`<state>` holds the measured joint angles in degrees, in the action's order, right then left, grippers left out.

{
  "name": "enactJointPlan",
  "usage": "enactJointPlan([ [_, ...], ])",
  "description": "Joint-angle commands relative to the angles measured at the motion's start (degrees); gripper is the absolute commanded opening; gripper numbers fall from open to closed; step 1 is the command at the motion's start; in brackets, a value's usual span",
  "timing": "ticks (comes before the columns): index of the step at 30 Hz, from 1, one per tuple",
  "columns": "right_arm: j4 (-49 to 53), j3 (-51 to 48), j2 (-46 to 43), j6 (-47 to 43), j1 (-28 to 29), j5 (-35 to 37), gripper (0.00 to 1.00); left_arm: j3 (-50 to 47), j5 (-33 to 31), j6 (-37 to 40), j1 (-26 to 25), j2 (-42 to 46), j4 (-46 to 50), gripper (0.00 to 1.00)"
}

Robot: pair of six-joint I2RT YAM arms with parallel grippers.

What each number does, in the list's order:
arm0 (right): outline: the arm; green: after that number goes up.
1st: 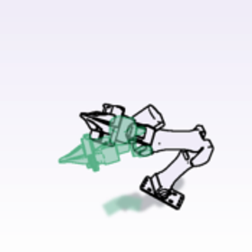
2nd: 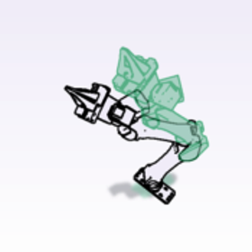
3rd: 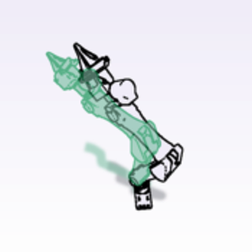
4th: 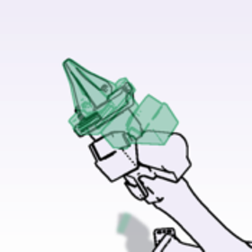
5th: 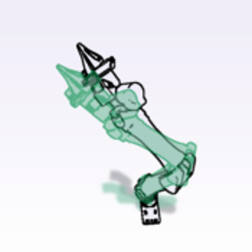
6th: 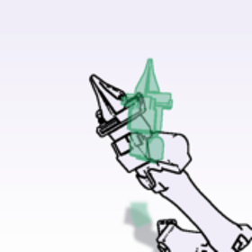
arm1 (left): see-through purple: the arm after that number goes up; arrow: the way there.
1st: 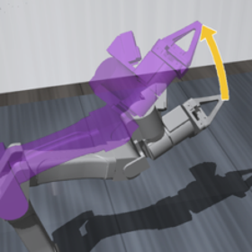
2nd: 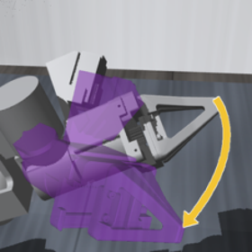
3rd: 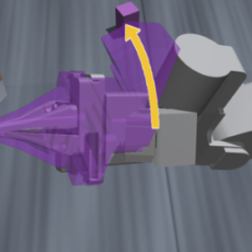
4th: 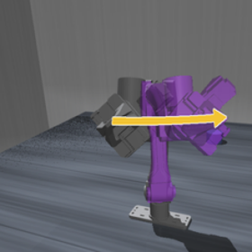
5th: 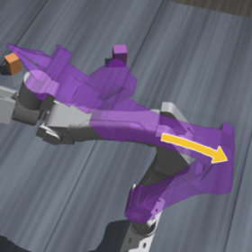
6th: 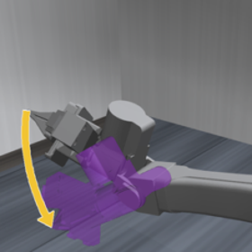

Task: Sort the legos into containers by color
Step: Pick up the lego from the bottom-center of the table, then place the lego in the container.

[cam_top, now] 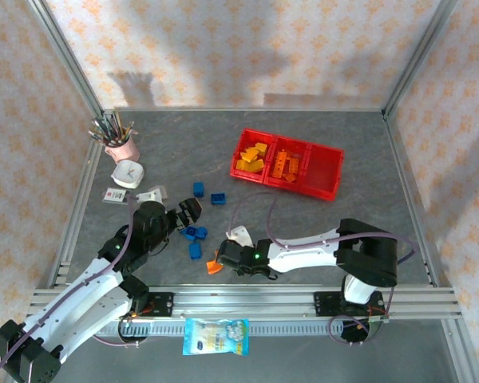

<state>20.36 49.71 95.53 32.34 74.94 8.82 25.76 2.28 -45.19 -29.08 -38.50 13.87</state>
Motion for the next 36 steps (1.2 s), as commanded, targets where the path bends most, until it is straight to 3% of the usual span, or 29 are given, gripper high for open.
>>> enactJointPlan([
  [1, 2.4, 0.9, -2.9, 1.6, -1.5, 2.4, 0.34, 0.3, -0.4, -0.5, 0.5, -0.2, -1.1, 0.99],
  [9, 5.4, 1.1, -12.1, 0.3, -10.8, 3.6, 0.33, 2.6, 1.4, 0.6, 0.6, -3.7, -4.4, 0.99],
  [16, 6.7, 6.3, -14.1, -5.1, -28.0, 6.4, 0.34, 5.2, 4.3, 2.3, 0.6, -9.3, -9.7, 0.99],
  [22, 2.9, 14.8, -7.7, -9.8, -40.4, 4.0, 0.35, 8.3, 5.2, 4.2, 0.6, -14.6, -13.1, 0.99],
  [30, -0.9, 25.9, 5.5, -12.7, -49.5, 0.9, 0.35, 11.9, 7.1, 5.2, 0.6, -20.9, -18.1, 0.99],
  [36, 0.1, 32.3, 11.5, -14.1, -50.8, 1.8, 0.56, 13.2, 7.5, 5.1, 0.7, -23.1, -20.0, 0.99],
])
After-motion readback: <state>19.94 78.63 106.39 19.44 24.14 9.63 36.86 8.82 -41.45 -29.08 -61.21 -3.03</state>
